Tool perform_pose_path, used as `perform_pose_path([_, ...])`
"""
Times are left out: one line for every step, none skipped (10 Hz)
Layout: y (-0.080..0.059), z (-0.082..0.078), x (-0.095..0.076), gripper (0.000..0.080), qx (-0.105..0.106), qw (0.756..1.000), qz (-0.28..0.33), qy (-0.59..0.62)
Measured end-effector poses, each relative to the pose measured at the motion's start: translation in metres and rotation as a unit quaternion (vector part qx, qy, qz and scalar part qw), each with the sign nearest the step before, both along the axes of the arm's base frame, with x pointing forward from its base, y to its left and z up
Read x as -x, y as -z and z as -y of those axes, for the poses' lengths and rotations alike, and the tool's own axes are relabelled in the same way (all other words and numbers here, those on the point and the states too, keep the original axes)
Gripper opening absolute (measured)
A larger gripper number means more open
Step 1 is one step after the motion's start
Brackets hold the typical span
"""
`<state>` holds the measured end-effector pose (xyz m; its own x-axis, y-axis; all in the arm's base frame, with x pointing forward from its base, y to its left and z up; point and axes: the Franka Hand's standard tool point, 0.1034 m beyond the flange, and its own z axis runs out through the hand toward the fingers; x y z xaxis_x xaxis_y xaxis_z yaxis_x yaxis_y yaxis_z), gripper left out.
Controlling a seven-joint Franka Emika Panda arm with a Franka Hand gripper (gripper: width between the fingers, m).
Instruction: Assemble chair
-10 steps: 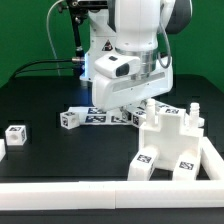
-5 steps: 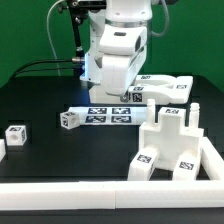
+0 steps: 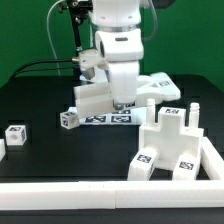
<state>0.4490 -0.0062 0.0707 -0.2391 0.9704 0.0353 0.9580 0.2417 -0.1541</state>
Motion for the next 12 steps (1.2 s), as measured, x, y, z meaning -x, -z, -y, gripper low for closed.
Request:
perform_pose_path([-0.009, 0.002, -0.024, 0.0284, 0.004, 0.999, 0.003, -0.042])
perform_pose_path([-0.014, 0.004, -0.033, 0.0284, 0.002, 0.996, 0.005, -0.084])
perform_pose_path([-0.018, 0.005, -0.033, 0.0284, -0.003, 0.991, 0.010, -0.132])
perform_pose_path([-0.016, 0.008, -0.031, 0.0284, -0.004, 0.989, 0.006, -0.149])
perform_pose_path([-0.014, 0.010, -0.031, 0.0284, -0.003, 0.985, 0.003, -0.171])
perform_pose_path([-0.012, 0.017, -0.031, 0.0284, -0.008, 0.976, -0.002, -0.217])
perform_pose_path([-0.005, 0.029, -0.035, 0.0284, -0.015, 0.968, -0.010, -0.249])
perform_pose_path([-0.004, 0.039, -0.048, 0.0284, -0.018, 0.965, -0.015, -0.260])
perform_pose_path([0.001, 0.047, -0.065, 0.0284, -0.018, 0.967, -0.019, -0.255])
perform_pose_path([0.011, 0.048, -0.076, 0.0284, -0.021, 0.966, -0.028, -0.255])
perform_pose_path([0.020, 0.048, -0.082, 0.0284, -0.026, 0.965, -0.045, -0.258])
perform_pose_path([0.027, 0.050, -0.089, 0.0284, -0.031, 0.961, -0.059, -0.268])
